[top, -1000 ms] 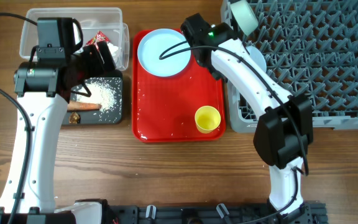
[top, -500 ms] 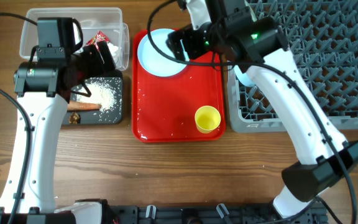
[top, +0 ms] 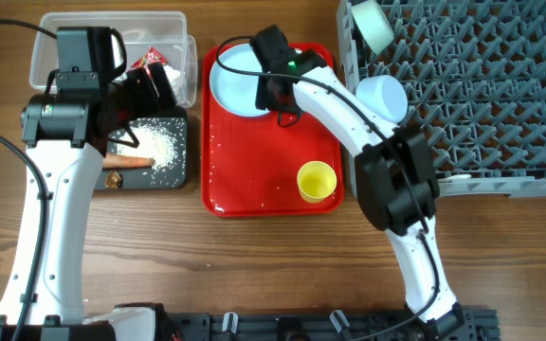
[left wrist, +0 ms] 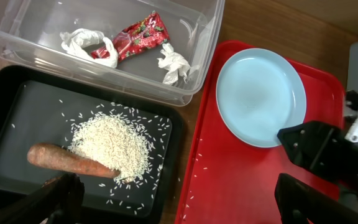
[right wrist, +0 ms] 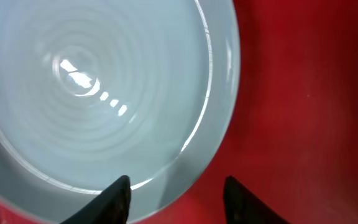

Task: Sort waste into correct bins and load items into the dishwasher rack
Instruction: 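Grasp the blue plate rim with the right gripper and stand it in the rack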

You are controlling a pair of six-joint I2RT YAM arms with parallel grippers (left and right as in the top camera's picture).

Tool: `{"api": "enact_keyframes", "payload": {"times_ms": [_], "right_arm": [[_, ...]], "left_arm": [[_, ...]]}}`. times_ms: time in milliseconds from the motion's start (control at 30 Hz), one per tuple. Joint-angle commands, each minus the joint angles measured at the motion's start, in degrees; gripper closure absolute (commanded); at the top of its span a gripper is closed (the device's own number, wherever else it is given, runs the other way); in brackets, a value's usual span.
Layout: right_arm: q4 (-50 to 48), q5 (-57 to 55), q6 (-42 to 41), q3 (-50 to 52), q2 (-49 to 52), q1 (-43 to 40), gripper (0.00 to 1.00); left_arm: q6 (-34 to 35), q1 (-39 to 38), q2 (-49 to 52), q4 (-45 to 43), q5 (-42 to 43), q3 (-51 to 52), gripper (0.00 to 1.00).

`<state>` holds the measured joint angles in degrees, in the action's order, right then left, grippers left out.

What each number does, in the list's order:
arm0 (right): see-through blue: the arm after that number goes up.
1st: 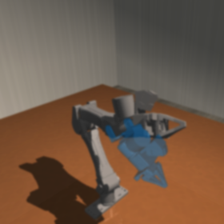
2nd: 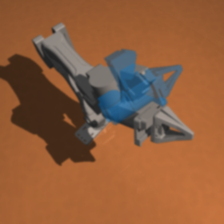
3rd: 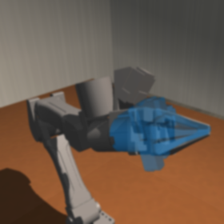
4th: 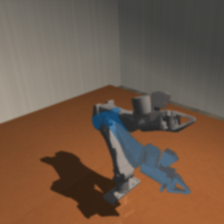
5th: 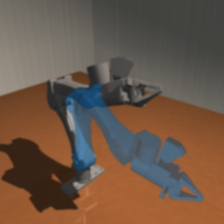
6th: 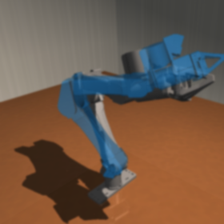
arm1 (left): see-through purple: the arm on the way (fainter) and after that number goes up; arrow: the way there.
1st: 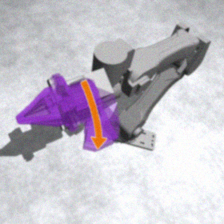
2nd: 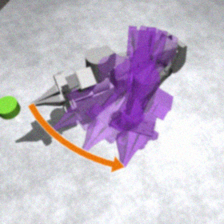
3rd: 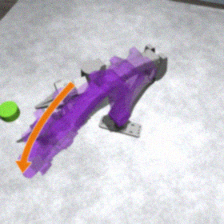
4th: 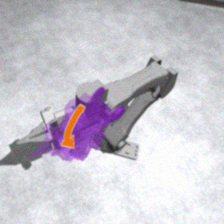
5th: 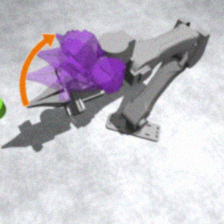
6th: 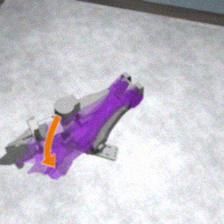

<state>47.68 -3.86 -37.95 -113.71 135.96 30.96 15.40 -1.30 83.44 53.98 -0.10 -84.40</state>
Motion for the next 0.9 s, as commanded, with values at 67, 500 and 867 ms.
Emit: {"api": "enact_keyframes", "payload": {"times_ms": [67, 500, 867], "right_arm": [[-0.7, -1.2, -4.2, -0.1, 4.6, -0.7, 0.63], [-1.7, -0.9, 15.5, -0.3, -12.6, -5.9, 0.96], [-0.1, -45.4, 57.7, -0.2, -34.6, -13.9, 0.96]], "left_arm": [[0.5, 0.5, 0.2, -0.1, 0.3, -0.7, 0.0], [0.5, 0.5, 0.2, -0.1, 0.3, -0.7, 0.0], [0.5, 0.5, 0.2, -0.1, 0.3, -0.7, 0.0]]}}
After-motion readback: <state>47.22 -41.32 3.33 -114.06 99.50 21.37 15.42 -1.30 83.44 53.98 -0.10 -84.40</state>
